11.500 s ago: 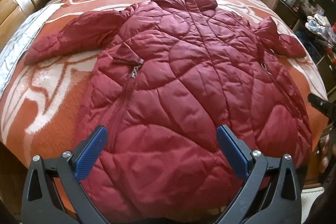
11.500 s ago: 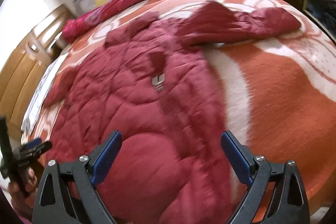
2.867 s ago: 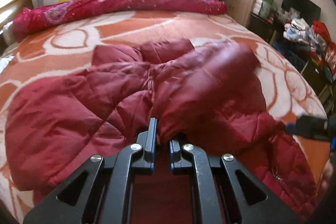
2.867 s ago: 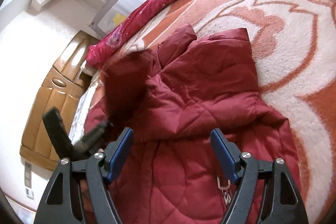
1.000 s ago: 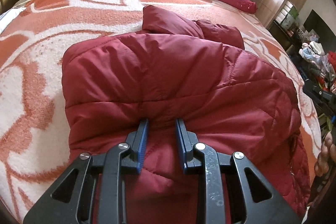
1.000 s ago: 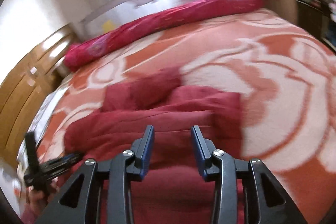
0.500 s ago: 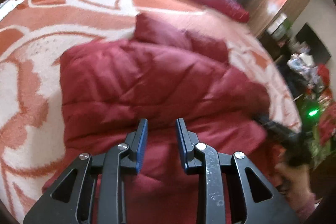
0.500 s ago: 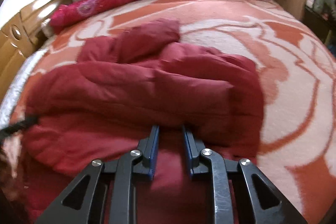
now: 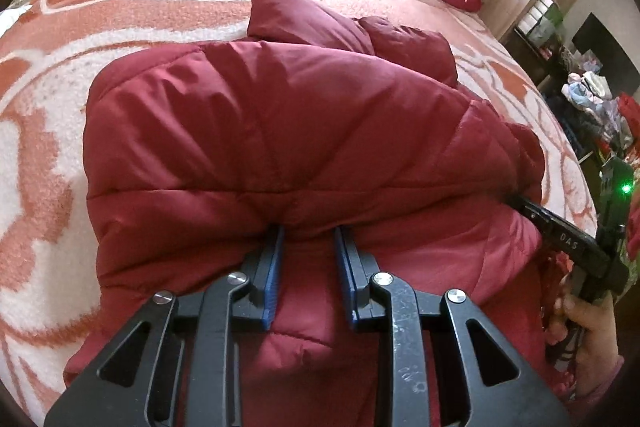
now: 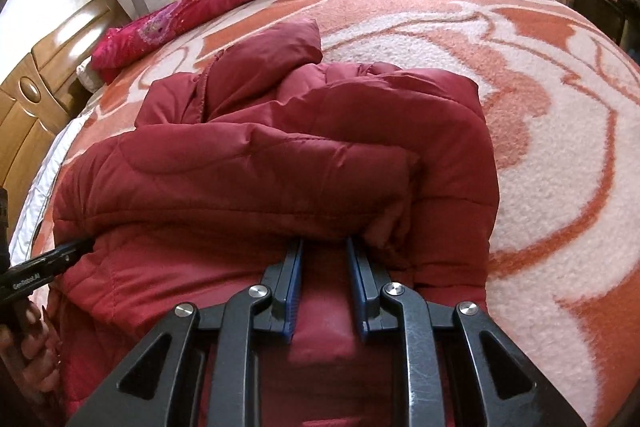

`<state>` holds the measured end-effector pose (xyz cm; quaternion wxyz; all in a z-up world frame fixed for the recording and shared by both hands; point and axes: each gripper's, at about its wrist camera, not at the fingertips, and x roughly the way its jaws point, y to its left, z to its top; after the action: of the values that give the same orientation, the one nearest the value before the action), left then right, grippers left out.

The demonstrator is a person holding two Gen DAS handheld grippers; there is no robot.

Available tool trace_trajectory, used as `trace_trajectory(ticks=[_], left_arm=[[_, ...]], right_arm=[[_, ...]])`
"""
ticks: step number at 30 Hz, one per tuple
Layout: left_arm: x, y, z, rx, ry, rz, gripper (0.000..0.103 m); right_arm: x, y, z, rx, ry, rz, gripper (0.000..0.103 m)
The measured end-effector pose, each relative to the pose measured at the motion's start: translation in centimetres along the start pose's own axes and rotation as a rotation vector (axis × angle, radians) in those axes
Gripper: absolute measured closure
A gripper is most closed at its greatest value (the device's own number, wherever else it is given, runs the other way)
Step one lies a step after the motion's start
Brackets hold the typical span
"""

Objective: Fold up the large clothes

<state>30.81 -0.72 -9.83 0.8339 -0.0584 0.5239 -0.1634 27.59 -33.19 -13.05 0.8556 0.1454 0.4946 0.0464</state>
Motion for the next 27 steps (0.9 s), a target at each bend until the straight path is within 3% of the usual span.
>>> trace_trajectory(ticks=[12,15,19,21,27], left_arm=[[-2.6,0.6,-1.3,-0.009,0.022,0.039,0.079],[-4.6,0.5,-1.7,-0.006,-0.004,0.071,0.079],[-7.0,0.8,-3.5,-0.004,-0.033,0.082,0.077],[-7.9,1.2,-4.6,-0.008,-0.035,0.092,0.077],[-10.4,3.0,-8.3,-0.060,-0.038,0.071,0.075]], right_arm=[[0.0,0.3,0.7,-0.005,0.025,0.009,0.082],[-1.5,0.1,0.8,0.022,0.023,0.035,0.077],[-4.0,0.4,0.0,0.021,-0.016,0.034,0.058],[-5.3,0.7,-0.8,0.012,-0.020,0.050,0.055],[-8.3,0.1,-3.8,0.030,0.042,0.119,0.041]])
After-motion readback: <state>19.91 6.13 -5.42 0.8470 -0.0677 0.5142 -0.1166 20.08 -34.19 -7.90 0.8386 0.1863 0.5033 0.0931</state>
